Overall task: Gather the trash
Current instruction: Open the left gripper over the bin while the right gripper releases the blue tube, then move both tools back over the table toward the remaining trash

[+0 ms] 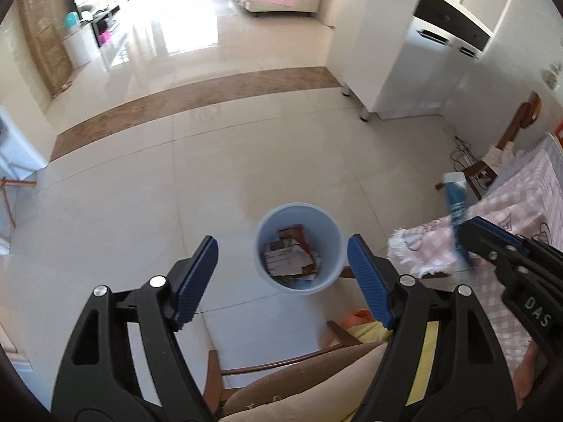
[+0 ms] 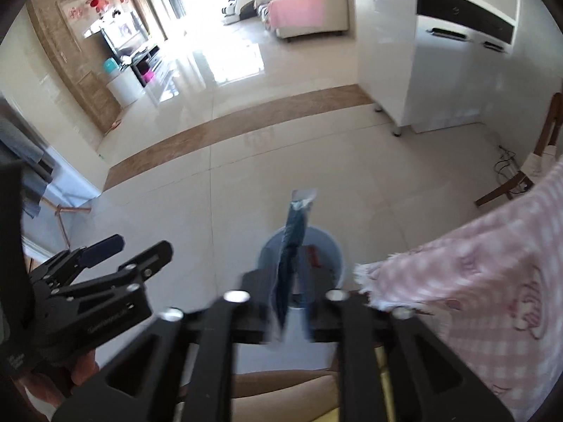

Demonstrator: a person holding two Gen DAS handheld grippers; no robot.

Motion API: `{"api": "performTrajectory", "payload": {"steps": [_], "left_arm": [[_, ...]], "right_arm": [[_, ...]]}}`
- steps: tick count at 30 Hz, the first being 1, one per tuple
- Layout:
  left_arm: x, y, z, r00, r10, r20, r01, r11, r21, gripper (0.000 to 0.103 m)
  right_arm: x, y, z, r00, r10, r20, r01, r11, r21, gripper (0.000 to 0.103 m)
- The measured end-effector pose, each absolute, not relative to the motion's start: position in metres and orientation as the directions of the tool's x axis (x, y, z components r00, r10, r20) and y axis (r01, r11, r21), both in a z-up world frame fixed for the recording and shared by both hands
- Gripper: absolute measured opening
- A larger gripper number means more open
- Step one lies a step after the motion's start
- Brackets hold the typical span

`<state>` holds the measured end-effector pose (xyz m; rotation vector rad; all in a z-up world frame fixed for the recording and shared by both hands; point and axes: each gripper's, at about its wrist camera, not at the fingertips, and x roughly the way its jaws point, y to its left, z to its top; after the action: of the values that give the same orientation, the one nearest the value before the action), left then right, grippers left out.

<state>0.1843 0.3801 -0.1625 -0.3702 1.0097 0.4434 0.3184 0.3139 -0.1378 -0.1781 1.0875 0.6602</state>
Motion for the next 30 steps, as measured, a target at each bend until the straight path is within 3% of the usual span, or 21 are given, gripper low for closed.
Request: {"api": "performTrajectory", "payload": {"steps": [1,2,19,30], "left_arm": [[0.179,0.383,-0.16,0.456,0.196,-0.868,-0.527,0.846,-0.086,0.075],[0.175,0.385,-0.159,0.457,0.204,-0.866,-0.531,0.843,-0.082,0.075],[0.178,0.35,-0.145,0.484,0.197,-0.853,-0.47,0.881,-0.064,0.075],[0.198,0.275,-0.117,0.584,0.059,-0.81,-0.277,0.952,-0.131,0.075]], "right_arm": [[0.319,0.316,-0.139,0.297,0.405,-0.865,-0.571,0.801,0.179,0.066],[0.317,0.32,-0.138,0.311,0.416,-0.855,-0.566,0.803,0.185,0.068],[0.307,0.286,-0.122,0.337,0.425,-0.84,-0.538,0.819,0.198,0.068],[0.295,0.198,-0.086,0.446,0.425,-0.788,-0.441,0.87,0.22,0.068]]}}
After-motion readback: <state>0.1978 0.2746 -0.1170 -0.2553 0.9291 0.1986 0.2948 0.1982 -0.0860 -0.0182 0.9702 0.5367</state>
